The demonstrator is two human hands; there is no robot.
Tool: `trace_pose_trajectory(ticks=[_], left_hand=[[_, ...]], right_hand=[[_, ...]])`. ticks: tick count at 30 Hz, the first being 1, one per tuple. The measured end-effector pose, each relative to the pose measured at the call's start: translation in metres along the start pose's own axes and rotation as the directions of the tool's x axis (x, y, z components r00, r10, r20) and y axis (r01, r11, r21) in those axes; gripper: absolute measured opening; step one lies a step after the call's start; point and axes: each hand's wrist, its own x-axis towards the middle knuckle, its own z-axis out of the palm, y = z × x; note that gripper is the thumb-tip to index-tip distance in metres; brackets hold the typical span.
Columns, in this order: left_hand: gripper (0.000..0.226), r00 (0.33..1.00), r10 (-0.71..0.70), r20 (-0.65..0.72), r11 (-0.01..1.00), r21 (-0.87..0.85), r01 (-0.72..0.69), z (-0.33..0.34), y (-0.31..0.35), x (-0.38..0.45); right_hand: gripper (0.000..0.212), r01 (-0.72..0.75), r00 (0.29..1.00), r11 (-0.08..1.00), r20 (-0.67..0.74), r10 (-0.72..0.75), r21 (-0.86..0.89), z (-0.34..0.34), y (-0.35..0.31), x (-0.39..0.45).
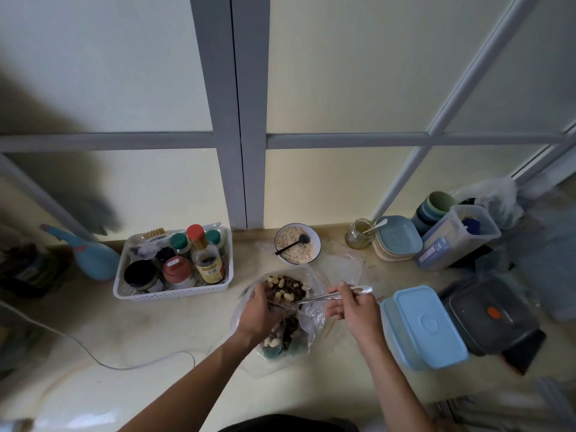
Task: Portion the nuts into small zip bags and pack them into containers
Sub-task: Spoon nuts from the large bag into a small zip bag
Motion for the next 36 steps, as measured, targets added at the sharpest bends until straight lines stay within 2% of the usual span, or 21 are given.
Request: trace_pose_trajectory(ticks=[3,9,13,20,27,31,36], left_hand=[[0.070,0.999,0.036,-0.030,0.999,-0.038,-0.037,-0.001,-0.002,0.000],[0.063,0.993,0.084,-0.081,0.991,-0.100,-0.092,-0.002,-0.004,0.000],[0.055,0.975,0.160,-0.156,0.980,-0.094,-0.175,-0.001,-0.006,-0.003],[0.061,0.957,0.203,-0.206,0.961,-0.146,-0.236,-0.004,0.002,-0.004],[0.062,0.935,0.227,-0.273,0.939,-0.192,-0.284,-0.005,0.019,-0.002],[0.070,0.953,0.188,-0.240,0.963,-0.149,-0.227,-0.002,0.014,-0.001],[0.062,0.961,0.164,-0.222,0.981,-0.063,-0.182,0.002,-0.002,0.001]], right_hand=[[0.034,0.063,0.996,0.997,0.071,-0.059,-0.052,0.002,-0.001,0.000],[0.020,0.151,0.944,0.989,0.300,-0.140,-0.011,0.002,-0.001,-0.002],[0.022,0.171,0.926,0.985,0.339,-0.164,0.008,0.000,-0.002,-0.002],[0.032,0.310,0.926,0.951,0.221,-0.307,0.026,-0.002,-0.005,-0.004],[0.025,0.389,0.915,0.917,0.081,-0.396,0.092,-0.004,-0.006,-0.006],[0.025,0.372,0.924,0.923,0.057,-0.379,0.101,-0.004,-0.003,-0.001],[0.025,0.344,0.930,0.933,0.100,-0.355,0.108,-0.004,-0.001,0.000]])
